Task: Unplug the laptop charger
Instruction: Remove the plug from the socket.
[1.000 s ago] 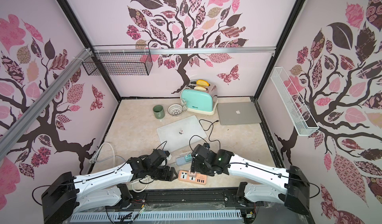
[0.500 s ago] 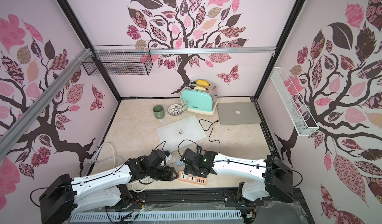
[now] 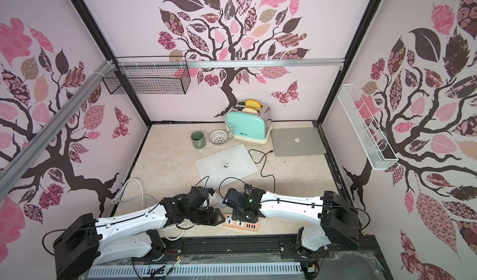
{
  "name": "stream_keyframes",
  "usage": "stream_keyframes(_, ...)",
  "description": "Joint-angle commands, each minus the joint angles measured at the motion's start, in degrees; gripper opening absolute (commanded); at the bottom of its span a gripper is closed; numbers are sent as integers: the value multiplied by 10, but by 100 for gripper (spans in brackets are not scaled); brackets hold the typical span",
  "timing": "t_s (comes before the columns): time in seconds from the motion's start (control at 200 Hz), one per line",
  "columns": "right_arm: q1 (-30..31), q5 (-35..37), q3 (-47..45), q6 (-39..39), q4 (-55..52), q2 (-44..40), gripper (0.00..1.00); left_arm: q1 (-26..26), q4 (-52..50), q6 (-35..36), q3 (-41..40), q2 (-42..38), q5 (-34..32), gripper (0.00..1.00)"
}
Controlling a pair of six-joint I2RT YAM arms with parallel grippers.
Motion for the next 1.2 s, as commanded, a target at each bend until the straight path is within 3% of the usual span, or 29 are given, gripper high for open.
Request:
stream_keyframes(0.0, 2, 16, 22, -5, -31, 7, 50, 2, 16, 3, 2, 13, 3, 76)
stream_keyframes(0.395, 11, 23, 55, -32, -45, 25, 36, -1, 1, 10, 4, 59, -22, 69)
stream_keyframes(0.775, 14, 30, 55, -37, -23, 8, 31, -56, -28, 34, 24, 100, -76, 67)
stream_keyframes(1.19, 13, 17, 51, -48, -1, 20, 27, -62, -6, 18, 35, 119, -87, 62)
